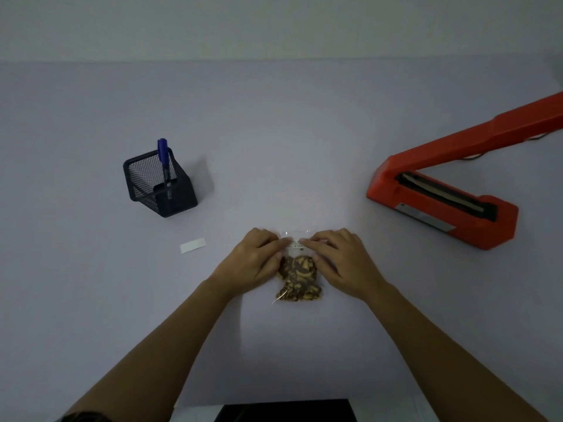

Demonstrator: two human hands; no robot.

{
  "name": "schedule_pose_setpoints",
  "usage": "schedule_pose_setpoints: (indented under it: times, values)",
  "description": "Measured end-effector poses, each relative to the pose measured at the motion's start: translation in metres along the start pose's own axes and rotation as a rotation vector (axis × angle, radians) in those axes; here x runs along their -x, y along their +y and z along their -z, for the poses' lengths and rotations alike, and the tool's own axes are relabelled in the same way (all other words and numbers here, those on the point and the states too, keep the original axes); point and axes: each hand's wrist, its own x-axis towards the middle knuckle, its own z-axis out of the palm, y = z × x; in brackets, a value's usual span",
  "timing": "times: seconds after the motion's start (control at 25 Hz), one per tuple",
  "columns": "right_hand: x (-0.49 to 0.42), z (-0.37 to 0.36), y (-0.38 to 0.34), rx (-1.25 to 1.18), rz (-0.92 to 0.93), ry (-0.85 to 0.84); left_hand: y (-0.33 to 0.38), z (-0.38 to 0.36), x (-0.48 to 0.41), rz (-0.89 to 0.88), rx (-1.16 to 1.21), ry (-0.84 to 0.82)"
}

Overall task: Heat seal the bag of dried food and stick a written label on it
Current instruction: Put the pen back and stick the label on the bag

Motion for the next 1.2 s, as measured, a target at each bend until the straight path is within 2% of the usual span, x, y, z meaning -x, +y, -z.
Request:
schedule_pose_setpoints:
  times: [0.36,0.68,1.2]
  values:
    - [-0.001,-0.012,0.007,0.070,0.017,0.016,-0.008,-0.007,0.000,-0.095,-0.064,-0.004]
    - [-0.003,-0.010,0.007,0.116,0.016,-0.024,-0.006,-0.007,0.002,-0.085,-0.088,0.015]
    - [-0.004,-0.010,0.002,0.113,-0.024,0.022,-0.005,-0.008,0.003,-0.022,-0.060,0.051]
